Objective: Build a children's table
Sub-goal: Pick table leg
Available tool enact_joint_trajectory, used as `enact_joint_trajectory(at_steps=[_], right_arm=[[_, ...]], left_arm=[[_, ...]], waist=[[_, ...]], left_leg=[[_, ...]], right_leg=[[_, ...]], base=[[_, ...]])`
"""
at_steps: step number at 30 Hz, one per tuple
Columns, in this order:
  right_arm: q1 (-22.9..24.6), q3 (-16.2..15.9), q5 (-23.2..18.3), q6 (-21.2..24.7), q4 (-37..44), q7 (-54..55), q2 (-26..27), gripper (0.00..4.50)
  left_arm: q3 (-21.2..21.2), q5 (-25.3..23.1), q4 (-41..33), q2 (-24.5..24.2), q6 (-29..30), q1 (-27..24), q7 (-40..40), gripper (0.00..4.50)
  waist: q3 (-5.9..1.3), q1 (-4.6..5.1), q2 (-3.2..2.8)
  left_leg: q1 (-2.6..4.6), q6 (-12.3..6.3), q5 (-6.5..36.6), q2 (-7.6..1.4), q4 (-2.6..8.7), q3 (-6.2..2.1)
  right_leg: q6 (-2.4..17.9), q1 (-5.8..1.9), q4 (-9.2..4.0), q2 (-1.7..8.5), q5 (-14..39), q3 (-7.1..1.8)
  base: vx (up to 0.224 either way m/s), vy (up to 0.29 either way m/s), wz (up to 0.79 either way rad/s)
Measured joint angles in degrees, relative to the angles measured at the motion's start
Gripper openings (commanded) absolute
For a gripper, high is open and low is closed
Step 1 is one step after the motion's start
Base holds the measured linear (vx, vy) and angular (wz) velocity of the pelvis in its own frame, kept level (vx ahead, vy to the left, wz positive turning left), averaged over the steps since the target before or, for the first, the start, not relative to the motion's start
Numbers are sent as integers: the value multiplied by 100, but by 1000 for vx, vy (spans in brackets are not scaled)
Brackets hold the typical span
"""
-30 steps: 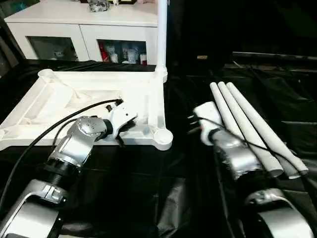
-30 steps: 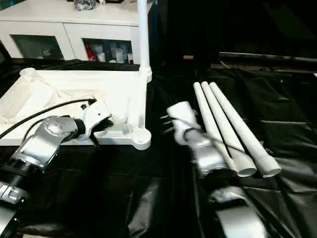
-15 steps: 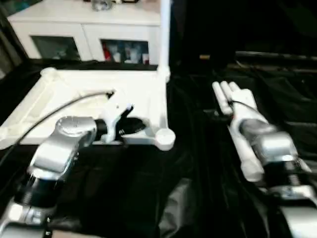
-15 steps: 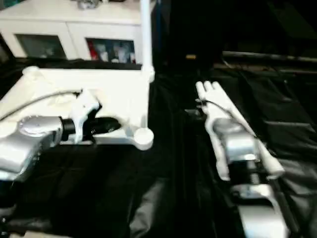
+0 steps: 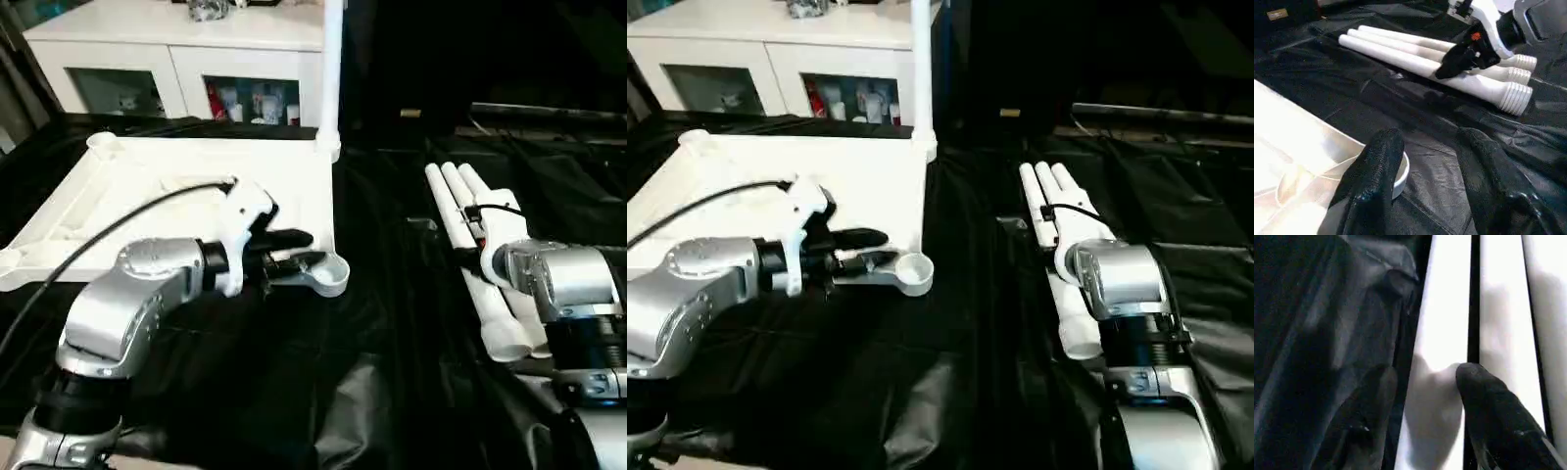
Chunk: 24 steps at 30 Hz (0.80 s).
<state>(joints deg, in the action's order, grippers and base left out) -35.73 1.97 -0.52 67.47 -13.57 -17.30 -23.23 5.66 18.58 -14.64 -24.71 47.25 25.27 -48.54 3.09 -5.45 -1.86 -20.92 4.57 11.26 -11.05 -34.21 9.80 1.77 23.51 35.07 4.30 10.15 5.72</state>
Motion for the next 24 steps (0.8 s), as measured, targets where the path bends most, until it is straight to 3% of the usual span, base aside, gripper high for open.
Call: enact_joint_trajectory(at_steps=[7,9,13,15,17,18,22,23,24], right_arm=[[194,2,-170,448,223,-135,-57,319],[250,81,-250,624,238,-206,-50,347],[304,326,-449,964,357,-291,-42,364],[343,449,-497,1092,357,-323,-43,387],[446,480,-558,1150,365,-322,-40,387],[464,516,-575,1181,382,-318,-20,353],[469,639,-613,1246,394,-297,10,346],[475,646,-615,1255,399,-290,14,311],[478,651,-618,1264,403,-285,19,311]], left_arm=[[60,52,-98,-84,133,-34,5,305],[82,79,-157,-138,145,-36,13,337],[94,116,-267,-194,195,-47,8,351],[100,156,-301,-222,241,-55,-5,387],[104,190,-310,-260,250,-60,-8,391],[108,198,-310,-290,253,-62,-8,405],[171,215,-311,-310,256,-61,-13,433],[183,233,-311,-310,261,-61,-15,445],[189,255,-313,-312,267,-61,-20,445]], waist=[[0,-22,5],[0,-28,6],[0,-44,11],[-2,-55,14],[-5,-72,18],[-5,-71,18],[-7,-89,20],[-7,-95,20],[-7,-97,20]], left_leg=[[2,1,-1,0,-1,0],[2,1,-1,1,-1,0],[3,1,-1,1,-3,0],[3,3,-2,1,-3,0],[4,3,-3,1,-4,0],[4,4,-4,1,-4,0],[7,8,-7,1,-6,0],[7,8,-10,1,-6,0],[7,7,-11,1,-6,0]], right_leg=[[-17,0,2,0,10,-1],[-15,0,3,0,9,-2],[-15,0,5,0,9,-3],[-15,-1,5,0,9,-3],[-16,-1,6,0,9,-3],[-16,-1,7,0,8,-4],[-19,-2,11,0,7,-5],[-20,-2,11,0,7,-5],[-22,-2,11,0,6,-5]], base=[[0,0,0],[0,0,0],[0,0,0],[0,0,0],[0,0,0],[0,0,0],[0,0,0],[0,0,0],[0,0,0]])
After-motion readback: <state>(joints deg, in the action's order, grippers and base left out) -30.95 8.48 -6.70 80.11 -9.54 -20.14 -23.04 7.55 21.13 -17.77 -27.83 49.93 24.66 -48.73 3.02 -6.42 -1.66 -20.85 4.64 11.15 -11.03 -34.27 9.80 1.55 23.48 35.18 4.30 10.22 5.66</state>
